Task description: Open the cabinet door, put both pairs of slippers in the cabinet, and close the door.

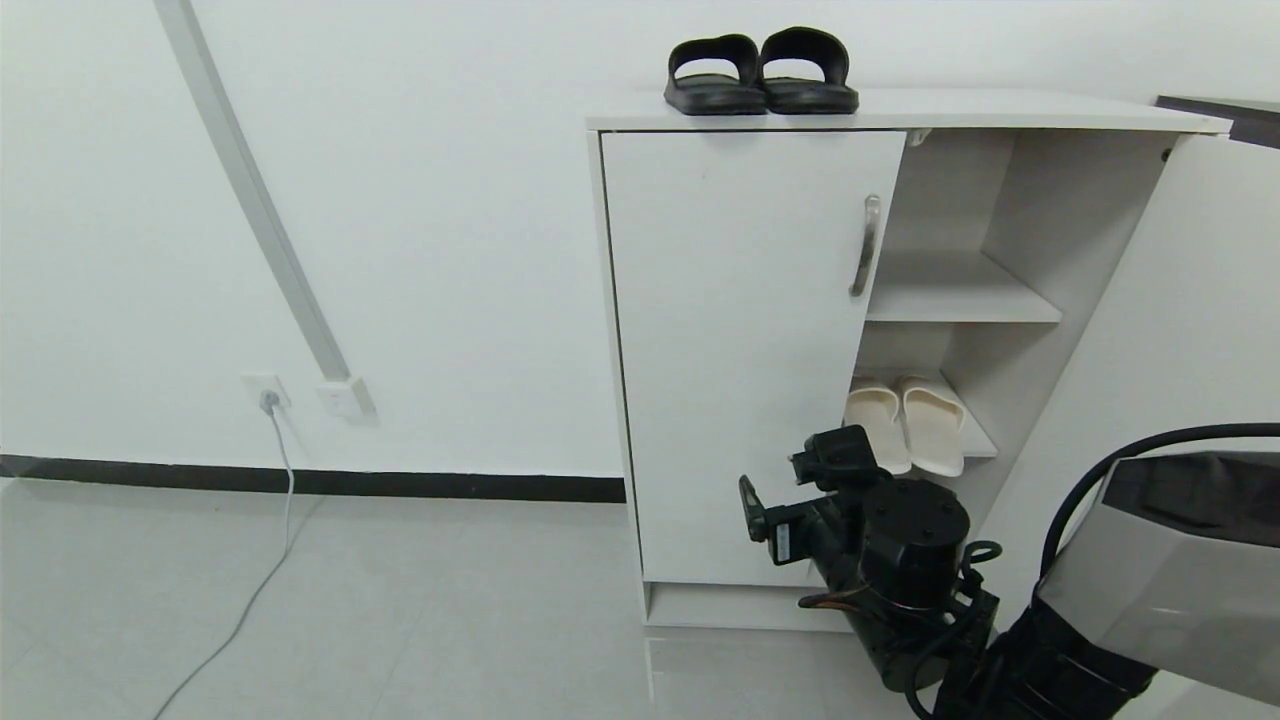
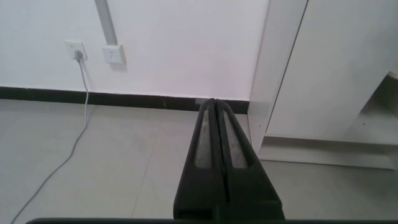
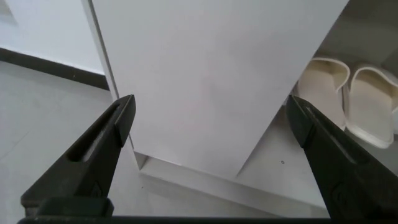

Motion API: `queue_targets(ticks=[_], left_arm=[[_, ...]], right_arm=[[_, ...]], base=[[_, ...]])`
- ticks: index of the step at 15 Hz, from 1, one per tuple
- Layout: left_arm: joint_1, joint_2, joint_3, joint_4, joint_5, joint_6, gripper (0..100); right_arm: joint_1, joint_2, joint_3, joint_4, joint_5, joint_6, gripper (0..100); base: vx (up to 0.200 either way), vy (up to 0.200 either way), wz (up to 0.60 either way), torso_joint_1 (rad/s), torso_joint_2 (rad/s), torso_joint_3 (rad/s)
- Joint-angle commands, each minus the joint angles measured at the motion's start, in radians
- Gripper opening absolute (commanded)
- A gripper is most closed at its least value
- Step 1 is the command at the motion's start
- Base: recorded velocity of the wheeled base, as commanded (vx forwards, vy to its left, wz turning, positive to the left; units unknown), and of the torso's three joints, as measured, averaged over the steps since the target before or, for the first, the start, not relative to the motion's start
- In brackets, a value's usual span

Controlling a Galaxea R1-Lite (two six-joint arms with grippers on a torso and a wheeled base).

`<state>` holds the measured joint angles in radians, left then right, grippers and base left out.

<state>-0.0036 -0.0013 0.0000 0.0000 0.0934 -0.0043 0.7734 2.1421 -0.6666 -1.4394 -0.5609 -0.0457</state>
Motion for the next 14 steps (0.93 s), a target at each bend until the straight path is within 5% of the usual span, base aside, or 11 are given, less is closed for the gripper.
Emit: queue_targets(ticks=[1, 7, 14], left_arm=[[0.001, 0.001, 0.0, 0.0, 0.0, 0.0, 0], [0.001, 0.001, 0.0, 0.0, 0.0, 0.0, 0], [0.001, 0.001, 0.0, 0.0, 0.0, 0.0, 0]], right_arm=[[0.0, 0.004, -0.002, -0.001, -0.001, 0.0, 100], [0.0, 0.005, -0.001, 0.0, -0.001, 0.0, 100], [0.001, 0.005, 0.001, 0.0, -0.001, 0.0, 100]], base=[[0.0, 0.0, 0.0, 0.0, 0.0, 0.0], [0.0, 0.0, 0.0, 0.008, -0.12, -0.189], [0.0, 0.0, 0.0, 0.085, -0.5, -0.357]])
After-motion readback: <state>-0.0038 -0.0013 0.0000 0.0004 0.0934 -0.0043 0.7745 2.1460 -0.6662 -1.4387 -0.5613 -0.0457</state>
